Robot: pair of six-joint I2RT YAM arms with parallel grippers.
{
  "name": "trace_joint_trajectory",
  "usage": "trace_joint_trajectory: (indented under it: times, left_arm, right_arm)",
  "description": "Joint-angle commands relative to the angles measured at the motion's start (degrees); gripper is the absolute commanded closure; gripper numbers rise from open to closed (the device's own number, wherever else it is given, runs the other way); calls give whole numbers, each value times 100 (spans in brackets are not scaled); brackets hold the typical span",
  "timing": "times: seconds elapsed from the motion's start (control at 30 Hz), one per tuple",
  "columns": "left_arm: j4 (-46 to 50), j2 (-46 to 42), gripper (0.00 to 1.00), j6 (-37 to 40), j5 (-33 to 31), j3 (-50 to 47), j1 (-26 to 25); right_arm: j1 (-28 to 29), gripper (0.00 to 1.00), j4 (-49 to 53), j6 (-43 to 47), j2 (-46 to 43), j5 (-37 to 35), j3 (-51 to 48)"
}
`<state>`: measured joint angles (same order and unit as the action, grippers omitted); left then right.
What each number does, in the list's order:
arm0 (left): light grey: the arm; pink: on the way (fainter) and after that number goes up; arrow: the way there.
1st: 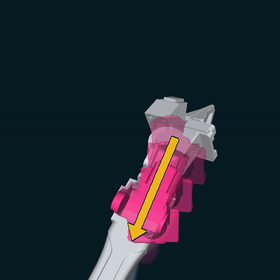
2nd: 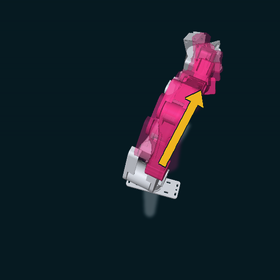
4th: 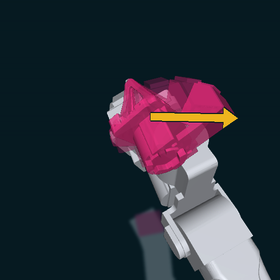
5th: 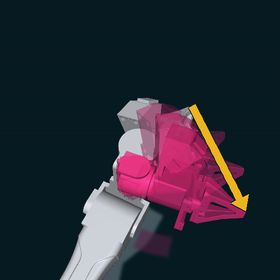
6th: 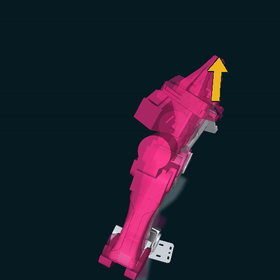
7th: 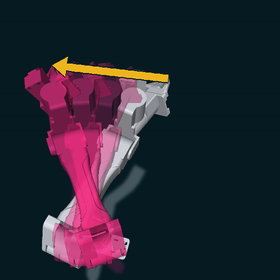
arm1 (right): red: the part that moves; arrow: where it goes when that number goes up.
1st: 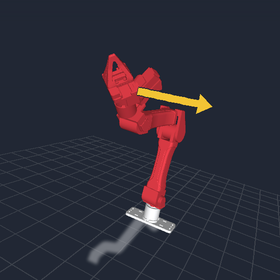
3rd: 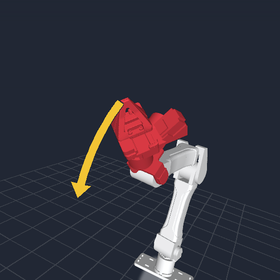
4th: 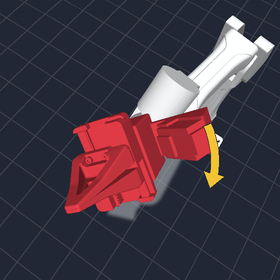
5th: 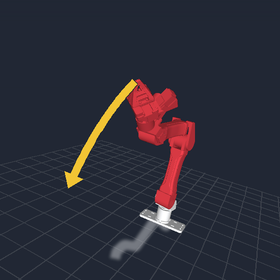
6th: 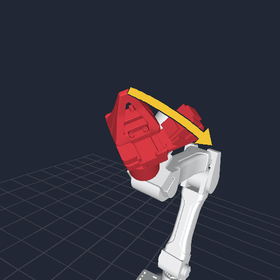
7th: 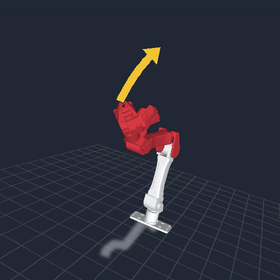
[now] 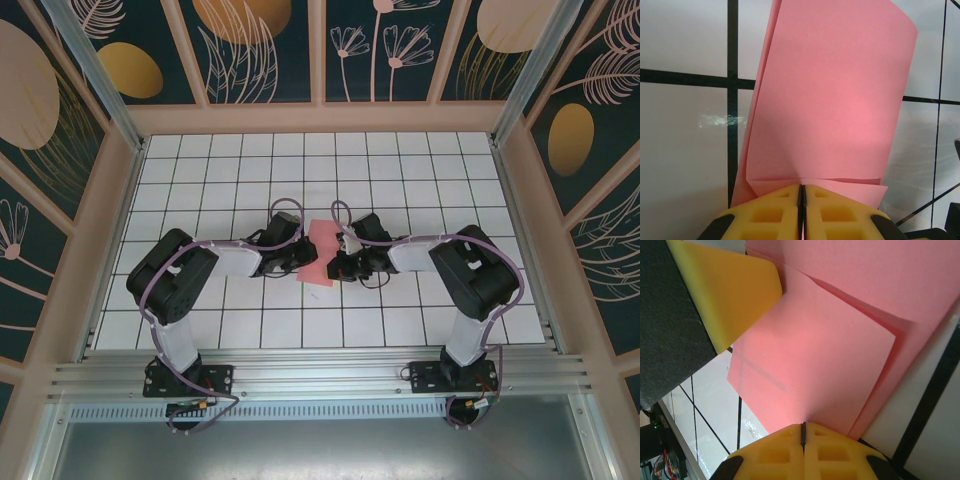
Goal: Fold a paper plane with a square sheet of paper (pick it up from the middle)
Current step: Fold the triangle a second time at the center of the table.
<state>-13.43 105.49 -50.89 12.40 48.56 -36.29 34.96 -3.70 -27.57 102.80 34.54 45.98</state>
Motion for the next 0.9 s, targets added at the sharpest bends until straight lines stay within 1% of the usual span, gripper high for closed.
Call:
trace_joint_trajectory:
  times: [0.0, 0.17, 0.4, 0.5, 0.57, 0.63, 0.73, 0.77, 0.87]
  left_arm:
    - [375, 188, 88, 150, -830, 80, 267]
    - [716, 178, 87, 121, -1224, 258, 311]
    - [925, 270, 86, 203, -1386, 528, 438]
    - [944, 167, 85, 206, -1341, 521, 458]
    - [886, -55, 84, 220, -1221, 446, 458]
    - [722, -359, 84, 237, -951, 302, 458]
    - [139, -776, 87, 155, -264, -97, 455]
    - [-48, -925, 88, 106, -6, -220, 448]
    - [-287, -974, 91, 41, 536, -437, 431]
  right_arm:
    - [-19, 100, 580, 23, 258, -413, -268]
    - [-21, 100, 603, 24, 209, -411, -273]
    - [-22, 100, 601, 32, 190, -386, -234]
    - [-16, 100, 590, 24, 151, -341, -149]
    - [-9, 100, 572, -7, 33, -323, -75]
    - [-9, 100, 482, -72, -187, -262, -1]
    - [-9, 89, 414, -154, -607, -323, 149]
    - [-25, 86, 433, -189, -768, -449, 177]
    - [-164, 74, 601, -329, -1042, -977, 176]
